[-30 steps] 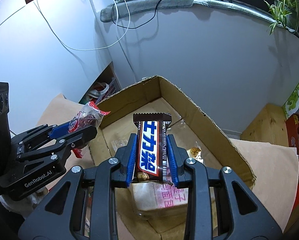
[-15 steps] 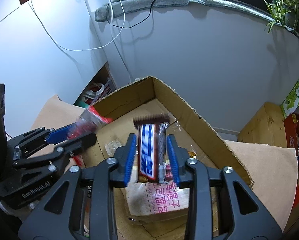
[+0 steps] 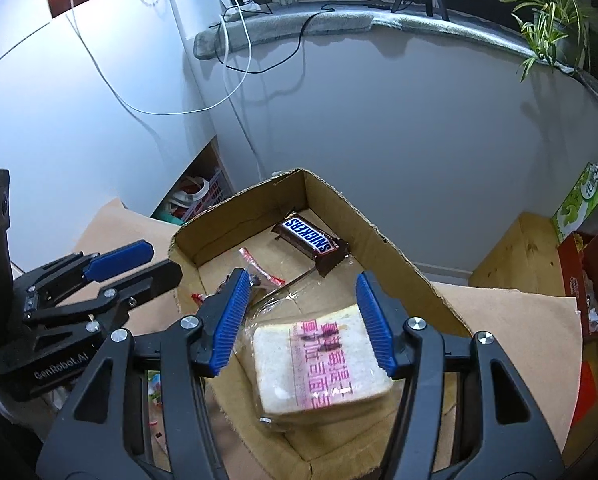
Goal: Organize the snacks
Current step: 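Move both grippers back over the remaining snacks on the table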
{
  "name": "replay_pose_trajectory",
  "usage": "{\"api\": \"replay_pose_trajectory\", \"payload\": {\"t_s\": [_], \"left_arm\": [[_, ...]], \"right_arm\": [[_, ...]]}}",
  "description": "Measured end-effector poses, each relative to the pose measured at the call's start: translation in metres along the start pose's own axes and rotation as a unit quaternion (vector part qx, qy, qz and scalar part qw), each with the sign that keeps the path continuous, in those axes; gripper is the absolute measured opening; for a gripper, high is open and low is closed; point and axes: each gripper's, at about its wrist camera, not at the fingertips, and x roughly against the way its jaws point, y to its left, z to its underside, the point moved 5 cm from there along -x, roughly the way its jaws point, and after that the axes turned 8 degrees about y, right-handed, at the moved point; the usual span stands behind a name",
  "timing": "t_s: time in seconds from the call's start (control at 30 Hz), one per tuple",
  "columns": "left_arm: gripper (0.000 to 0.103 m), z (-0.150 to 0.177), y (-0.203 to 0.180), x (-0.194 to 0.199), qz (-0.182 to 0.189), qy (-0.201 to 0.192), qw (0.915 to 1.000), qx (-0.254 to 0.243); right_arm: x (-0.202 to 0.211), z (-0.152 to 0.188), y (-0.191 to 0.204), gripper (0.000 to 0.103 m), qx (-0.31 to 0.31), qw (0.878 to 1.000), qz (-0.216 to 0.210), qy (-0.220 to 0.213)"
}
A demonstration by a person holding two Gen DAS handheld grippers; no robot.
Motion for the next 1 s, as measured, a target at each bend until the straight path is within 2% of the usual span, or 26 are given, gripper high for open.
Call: {"api": "replay_pose_trajectory", "payload": {"t_s": [0.1,0.2,0.43,0.67,0.77,1.0], "left_arm": [[0.045,0.002,0.0,0.014,0.0,-0.01,0.9999,0.001],[0.045,0.007,0.004,0.032,0.001,-0.024,0.9997,0.004],[0.045,0.032,0.018,0.07,-0.004,-0.041,0.9991,0.01],[0.045,0.071,0.028,0.098,-0.009,-0.047,0.9988,0.014],[0.045,0.092,0.031,0.103,-0.014,-0.039,0.999,0.015],[0.045,0.133,0.043,0.102,-0.016,-0.015,0.9993,0.032]], "right_arm": [[0.012,0.008,0.005,0.06,0.012,1.0,0.005,-0.006],[0.027,0.022,0.01,0.068,0.023,1.0,0.01,-0.016],[0.055,0.063,0.02,0.068,0.043,0.999,-0.009,-0.031],[0.067,0.122,0.038,0.068,0.075,0.996,-0.036,-0.011],[0.069,0.147,0.044,0.074,0.092,0.995,-0.041,-0.001],[0.072,0.194,0.062,0.074,0.136,0.988,-0.06,0.03]]}}
